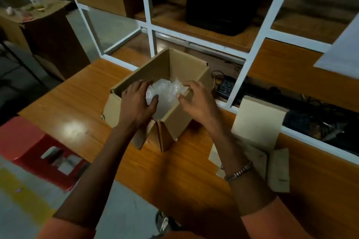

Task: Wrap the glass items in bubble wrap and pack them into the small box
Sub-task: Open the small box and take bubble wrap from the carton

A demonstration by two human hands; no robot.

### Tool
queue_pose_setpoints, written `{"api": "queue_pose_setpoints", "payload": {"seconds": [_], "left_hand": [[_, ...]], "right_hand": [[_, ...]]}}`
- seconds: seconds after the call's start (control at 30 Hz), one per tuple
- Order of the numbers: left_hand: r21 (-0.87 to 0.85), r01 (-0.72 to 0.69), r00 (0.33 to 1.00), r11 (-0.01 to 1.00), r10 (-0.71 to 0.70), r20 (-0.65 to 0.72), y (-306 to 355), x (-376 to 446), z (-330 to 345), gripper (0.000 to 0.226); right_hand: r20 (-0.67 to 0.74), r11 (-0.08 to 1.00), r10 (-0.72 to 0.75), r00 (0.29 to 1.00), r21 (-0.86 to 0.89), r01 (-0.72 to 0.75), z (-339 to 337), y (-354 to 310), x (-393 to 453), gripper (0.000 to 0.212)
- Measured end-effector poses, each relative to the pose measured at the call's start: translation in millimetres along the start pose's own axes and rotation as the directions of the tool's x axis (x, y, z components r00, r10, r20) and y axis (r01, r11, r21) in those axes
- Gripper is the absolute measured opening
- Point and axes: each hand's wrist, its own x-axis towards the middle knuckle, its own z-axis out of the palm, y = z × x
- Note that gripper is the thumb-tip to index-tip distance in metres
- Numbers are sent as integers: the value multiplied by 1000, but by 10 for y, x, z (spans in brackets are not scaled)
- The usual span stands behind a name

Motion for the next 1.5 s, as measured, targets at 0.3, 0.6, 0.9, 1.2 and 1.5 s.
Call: {"api": "queue_pose_setpoints", "payload": {"seconds": [0.3,0.6,0.9,1.2,1.5], "left_hand": [[3,-90,978,996,88,189,37,464,143,63],[-598,-8,959,801,177,223,600,870,30,50],[-776,56,882,629,333,333,1511,760,40,25],[-537,-210,689,817,513,512,2000,435,261,35],[-326,-233,376,916,394,839,2411,209,1076,20]], "right_hand": [[75,956,-76,994,-278,94,1,-38,723,10],[-102,872,-29,994,484,75,-1015,-109,673,6],[-430,833,198,881,548,80,-1766,728,24,13],[-530,818,574,624,395,-417,-2283,2001,-1143,8],[-228,638,746,625,-22,-770,-2052,2644,-1946,54]]}}
